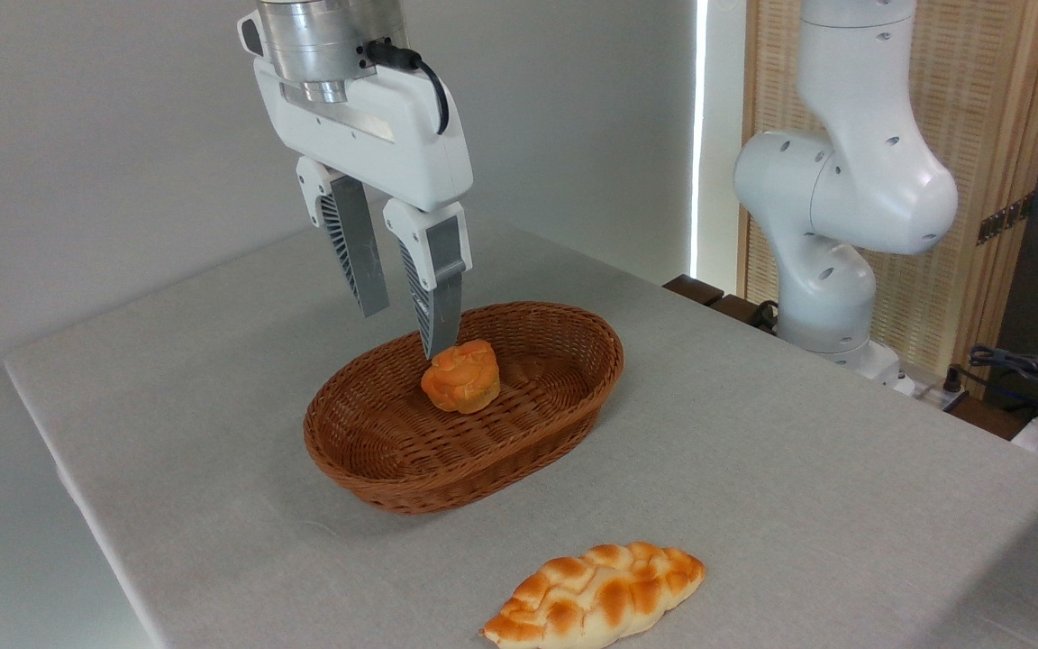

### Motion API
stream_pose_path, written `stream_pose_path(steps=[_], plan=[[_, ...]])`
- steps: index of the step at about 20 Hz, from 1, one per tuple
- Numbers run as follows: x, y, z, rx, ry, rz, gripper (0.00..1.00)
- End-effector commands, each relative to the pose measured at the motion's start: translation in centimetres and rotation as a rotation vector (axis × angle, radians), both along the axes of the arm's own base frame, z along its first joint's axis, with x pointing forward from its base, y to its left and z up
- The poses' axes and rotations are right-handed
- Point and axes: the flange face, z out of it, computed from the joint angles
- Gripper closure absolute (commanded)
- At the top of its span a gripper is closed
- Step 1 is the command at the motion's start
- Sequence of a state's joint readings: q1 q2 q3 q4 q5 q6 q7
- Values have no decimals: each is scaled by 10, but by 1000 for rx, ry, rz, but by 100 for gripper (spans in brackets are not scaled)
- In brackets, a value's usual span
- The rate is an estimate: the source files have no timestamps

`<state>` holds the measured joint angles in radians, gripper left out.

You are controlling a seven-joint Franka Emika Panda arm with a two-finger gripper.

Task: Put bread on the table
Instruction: 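Lower the open gripper into the wicker basket around the round bun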

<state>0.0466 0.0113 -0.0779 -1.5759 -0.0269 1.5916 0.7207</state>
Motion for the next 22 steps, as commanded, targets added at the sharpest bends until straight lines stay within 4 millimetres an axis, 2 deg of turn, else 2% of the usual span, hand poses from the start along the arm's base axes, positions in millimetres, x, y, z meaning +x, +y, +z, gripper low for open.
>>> stream_pose_path(steps=[1,6,9,11,13,15,17,20,22], plan=[[-4,17,3,-10,7,-61,0],[-5,19,5,-10,4,-58,0],[-10,17,-1,-10,9,-64,0],[-19,12,-7,-7,-18,-77,0],[-40,5,-18,-3,-44,-88,0],[-66,-11,-36,-1,-37,-120,0],[-83,-42,-65,-4,3,-181,0],[-97,-89,-104,-88,68,-241,0],[-103,-102,-131,-95,64,-258,0]])
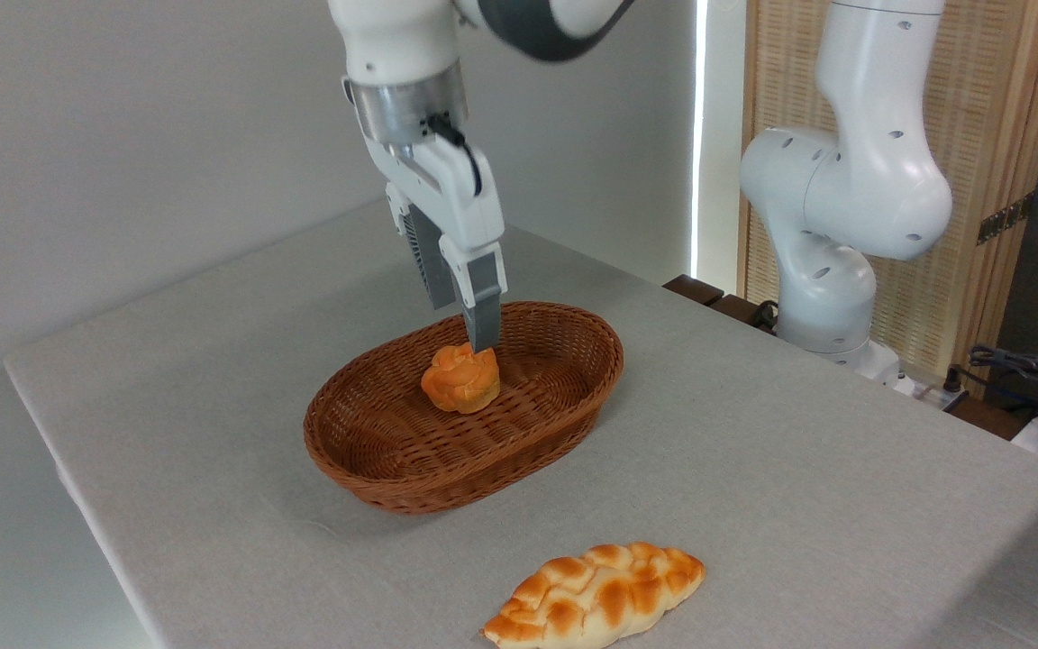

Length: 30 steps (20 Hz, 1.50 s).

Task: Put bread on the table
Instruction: 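Lower the open gripper into the wicker basket around the round bun, then close the gripper on the round bun inside the basket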

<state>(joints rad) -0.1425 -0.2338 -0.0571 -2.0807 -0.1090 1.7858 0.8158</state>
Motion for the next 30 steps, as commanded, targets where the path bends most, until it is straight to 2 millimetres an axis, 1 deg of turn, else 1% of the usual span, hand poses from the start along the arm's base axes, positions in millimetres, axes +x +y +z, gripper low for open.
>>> stream_pose_path(steps=[1,2,4,7,10,12,17,19,21,22,26,28,30], plan=[[-15,-20,-48,-34,-2,-29,0],[-18,-23,-57,-36,-3,-32,0],[-20,-27,-65,-58,4,-25,0],[-21,-27,-73,-65,18,-20,0],[-20,-30,-76,-110,10,0,0],[-23,-31,-83,-109,11,-11,0],[-22,-30,-88,-99,8,-40,0],[-21,-28,-93,-100,-9,-33,14],[-19,-28,-97,-99,-15,-28,16],[-20,-28,-98,-98,-12,-28,22],[-19,-28,-100,-98,-10,-28,64],[-18,-27,-100,-98,-9,-26,73],[-18,-25,-99,-99,-10,-24,73]])
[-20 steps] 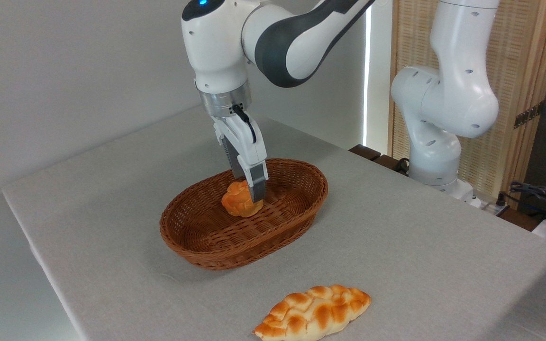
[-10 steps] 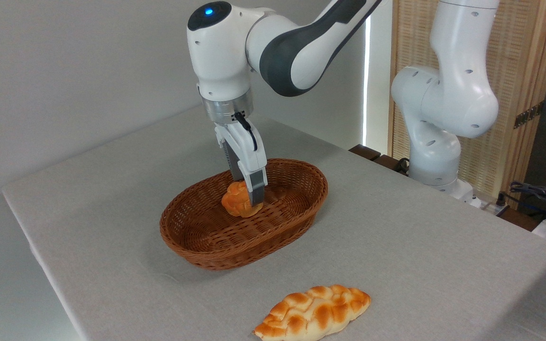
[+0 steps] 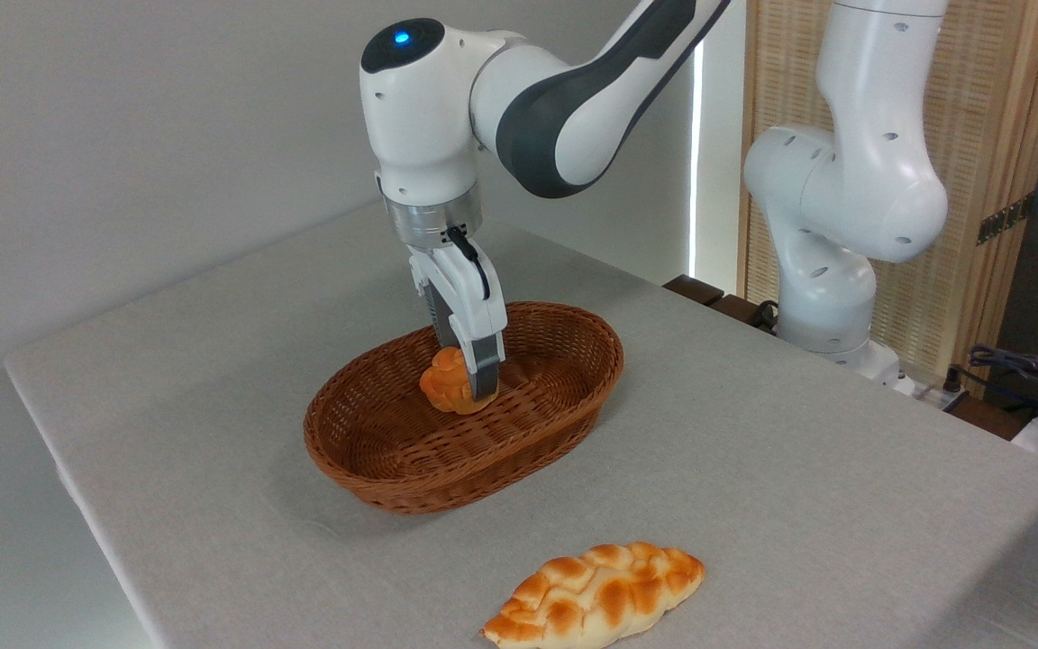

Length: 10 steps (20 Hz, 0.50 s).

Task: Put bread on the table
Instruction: 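Close the gripper on the round bun inside the basket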

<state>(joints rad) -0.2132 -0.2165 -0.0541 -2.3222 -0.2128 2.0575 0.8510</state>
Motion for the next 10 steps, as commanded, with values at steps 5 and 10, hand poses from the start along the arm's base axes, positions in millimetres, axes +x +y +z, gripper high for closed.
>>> stream_pose_path(steps=[5,10], plan=[[2,5,0,-17,-11,1,75],[6,11,8,-5,-29,8,75]])
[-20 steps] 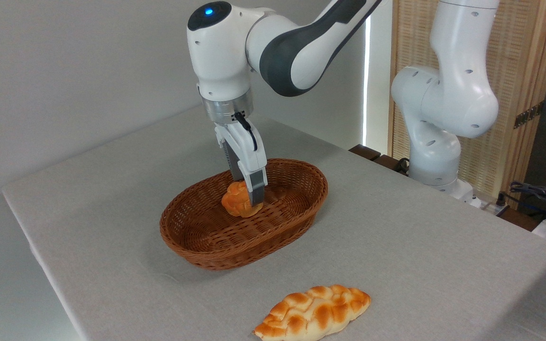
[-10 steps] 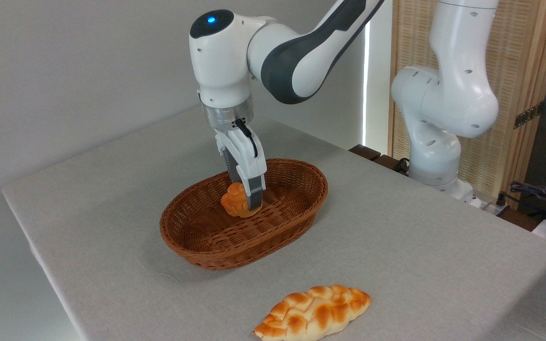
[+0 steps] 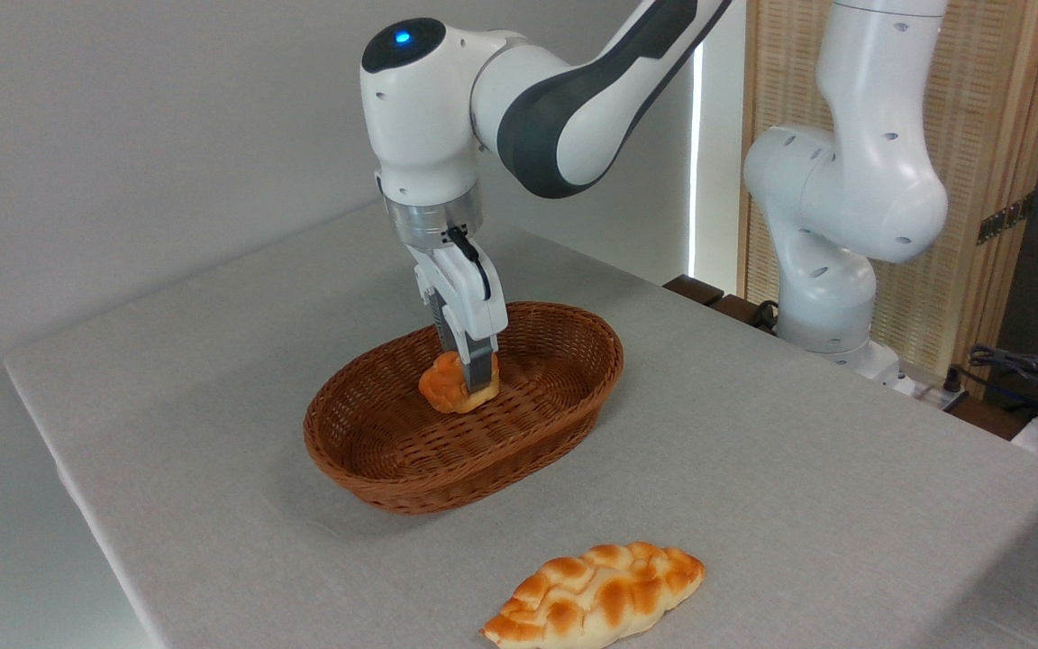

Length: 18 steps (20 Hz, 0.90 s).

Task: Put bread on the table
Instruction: 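Lift the bun out of the basket and carry it beside the basket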

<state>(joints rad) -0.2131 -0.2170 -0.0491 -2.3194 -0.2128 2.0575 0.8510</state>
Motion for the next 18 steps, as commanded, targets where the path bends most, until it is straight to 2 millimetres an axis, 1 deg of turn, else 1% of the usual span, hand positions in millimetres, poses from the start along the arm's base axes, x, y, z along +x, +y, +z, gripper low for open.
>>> stream_pose_path(steps=[1,2,3,4,5,6,7,9,10,11,12,13,14,15,16,17,18], plan=[[9,18,11,-7,-34,20,75],[12,20,22,-13,-48,28,75],[17,24,42,-18,-51,34,75],[24,41,70,-21,-37,49,75],[27,65,92,-9,-9,62,75],[28,79,109,14,8,52,74],[27,87,119,32,15,25,74],[23,114,126,71,40,-19,74],[16,128,131,101,41,-63,74],[10,142,130,137,61,-124,73],[5,156,126,169,98,-189,70],[1,172,118,192,136,-238,68],[-4,186,102,206,175,-276,60],[-11,201,79,215,219,-293,53],[-13,212,61,241,240,-296,53],[-15,218,47,251,243,-295,49],[-15,219,40,252,232,-295,35]])
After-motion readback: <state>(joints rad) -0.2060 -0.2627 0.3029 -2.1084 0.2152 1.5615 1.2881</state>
